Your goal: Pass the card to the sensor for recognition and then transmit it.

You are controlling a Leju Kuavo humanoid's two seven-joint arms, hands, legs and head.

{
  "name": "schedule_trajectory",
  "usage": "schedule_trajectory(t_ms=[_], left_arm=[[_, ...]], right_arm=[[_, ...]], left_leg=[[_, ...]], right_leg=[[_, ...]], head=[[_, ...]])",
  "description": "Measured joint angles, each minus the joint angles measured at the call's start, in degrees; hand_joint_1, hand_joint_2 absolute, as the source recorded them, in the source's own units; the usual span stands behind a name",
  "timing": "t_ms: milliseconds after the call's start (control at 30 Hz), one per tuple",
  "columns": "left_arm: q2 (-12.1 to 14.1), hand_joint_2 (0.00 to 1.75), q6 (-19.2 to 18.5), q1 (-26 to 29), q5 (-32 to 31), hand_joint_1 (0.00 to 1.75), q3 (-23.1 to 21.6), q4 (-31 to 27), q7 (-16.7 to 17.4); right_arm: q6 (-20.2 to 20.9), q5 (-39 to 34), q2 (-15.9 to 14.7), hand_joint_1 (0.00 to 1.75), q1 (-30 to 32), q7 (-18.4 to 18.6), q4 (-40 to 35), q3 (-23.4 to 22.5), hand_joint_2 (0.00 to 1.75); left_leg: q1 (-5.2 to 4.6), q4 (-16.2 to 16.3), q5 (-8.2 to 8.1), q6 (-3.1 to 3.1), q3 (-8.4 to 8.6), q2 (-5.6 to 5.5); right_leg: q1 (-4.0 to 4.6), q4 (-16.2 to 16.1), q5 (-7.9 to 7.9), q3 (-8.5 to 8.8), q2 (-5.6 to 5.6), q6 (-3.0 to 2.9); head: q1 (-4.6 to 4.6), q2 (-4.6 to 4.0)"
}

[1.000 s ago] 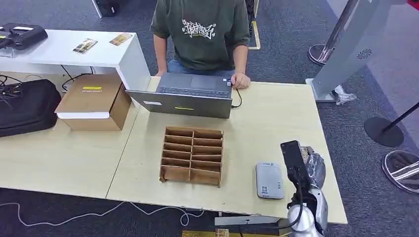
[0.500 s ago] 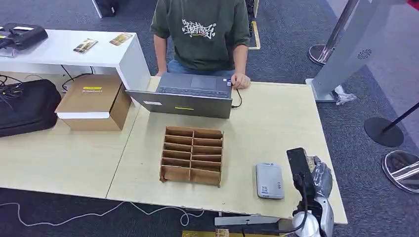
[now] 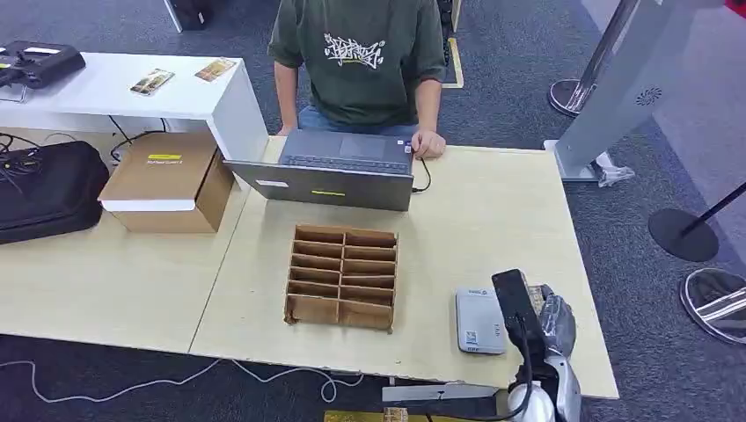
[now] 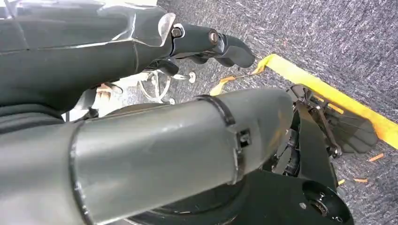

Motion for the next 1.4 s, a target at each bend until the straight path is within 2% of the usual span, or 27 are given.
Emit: schedule_trajectory(t_ms=[533,767,900,1133,1400], left_arm=[[0.0,0.0,-0.6,0.0,-0.1,0.0,0.5,0.0,0.0],[0.0,0.0,-0.7,0.0,-0.7,0.0,0.5,0.0,0.0],[0.0,0.0,-0.7,0.0,-1.1,0.0,0.5,0.0,0.0],[0.0,0.0,-0.7,-0.1,-1.5,0.0,0.5,0.0,0.0],[0.0,0.0,-0.5,0.0,-1.6,0.0,0.6,0.0,0.2]], right_arm=[[3.2,2.6,1.2,1.75,2.4,4.2,-5.1,6.5,1.75],[3.9,-0.3,1.2,1.75,2.6,5.1,-4.4,7.7,1.75],[4.0,-3.1,1.2,1.75,1.6,4.5,-0.5,7.4,1.75],[3.0,-6.4,1.0,1.75,-2.1,1.2,8.1,3.6,1.75],[3.1,-8.2,0.7,1.75,-5.1,-1.3,13.1,0.2,1.75]], left_leg=[[0.0,0.0,0.0,0.0,0.0,0.01],[0.0,0.0,0.0,0.0,0.0,0.0],[0.0,0.0,0.0,0.0,0.0,0.01],[0.0,0.0,0.0,0.0,0.08,0.09],[0.01,0.0,0.0,0.0,0.23,0.16]], right_leg=[[0.0,0.0,0.0,0.0,0.0,0.0],[0.0,0.0,0.0,0.0,0.0,0.0],[0.0,0.0,0.0,0.0,0.01,0.0],[0.0,0.0,0.0,0.05,0.06,0.0],[0.0,0.0,0.01,0.19,0.1,0.0]], head=[[0.0,0.0],[0.02,0.0],[0.0,0.0],[0.0,0.0],[0.02,0.0]])
